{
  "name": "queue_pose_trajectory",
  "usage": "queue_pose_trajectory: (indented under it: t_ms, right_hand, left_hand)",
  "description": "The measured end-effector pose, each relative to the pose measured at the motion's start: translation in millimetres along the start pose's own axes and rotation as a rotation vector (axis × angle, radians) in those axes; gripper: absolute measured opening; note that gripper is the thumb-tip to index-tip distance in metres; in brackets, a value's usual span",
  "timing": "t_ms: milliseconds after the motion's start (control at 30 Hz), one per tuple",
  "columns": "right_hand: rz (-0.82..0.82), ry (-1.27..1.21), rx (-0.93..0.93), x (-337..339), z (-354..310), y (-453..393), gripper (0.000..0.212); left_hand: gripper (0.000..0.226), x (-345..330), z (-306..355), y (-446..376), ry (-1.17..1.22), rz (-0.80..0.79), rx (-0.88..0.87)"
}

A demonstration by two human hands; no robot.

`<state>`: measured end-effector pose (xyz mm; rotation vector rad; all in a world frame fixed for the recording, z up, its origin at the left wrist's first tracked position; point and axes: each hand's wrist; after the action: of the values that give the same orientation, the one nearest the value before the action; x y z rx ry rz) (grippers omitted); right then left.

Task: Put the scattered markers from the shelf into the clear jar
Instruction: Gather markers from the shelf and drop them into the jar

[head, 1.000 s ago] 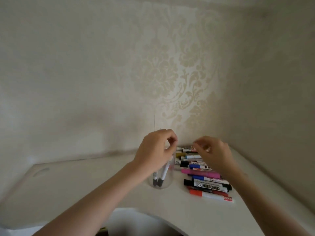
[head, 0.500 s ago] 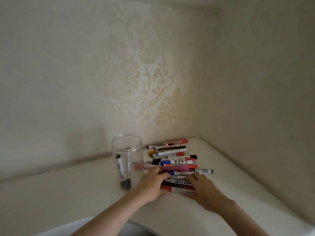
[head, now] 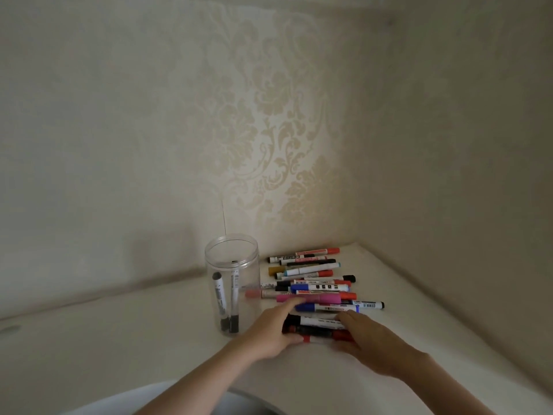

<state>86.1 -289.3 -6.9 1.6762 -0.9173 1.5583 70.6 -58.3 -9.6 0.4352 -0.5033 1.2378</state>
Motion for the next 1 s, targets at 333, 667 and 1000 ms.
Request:
queue_pose_trajectory:
  t_ms: [333,667,1000]
  right_hand:
    - [0.275,-0.485,-0.196,0,17,12,0.009]
    - [0.456,-0.985,-0.272,99,-16,-4,0.028]
    - [0.436,-0.492,-0.053,187,-123,-55,0.016]
  left_hand:
    - [0.022,6,33,0,0.678,0.419,0.043]
    - [0.016,140,129,40,0.419,0.814,-0.515]
    - [0.017,175,64,63,0.011,0.804,-0.154]
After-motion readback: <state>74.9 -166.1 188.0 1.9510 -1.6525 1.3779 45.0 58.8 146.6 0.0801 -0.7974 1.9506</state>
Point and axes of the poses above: each hand's wrist, its own y-axis away from the middle knuckle, its own x-axis out of the back of the hand, z = x × y, and after that the axes turned 12 degrees about y, right-handed
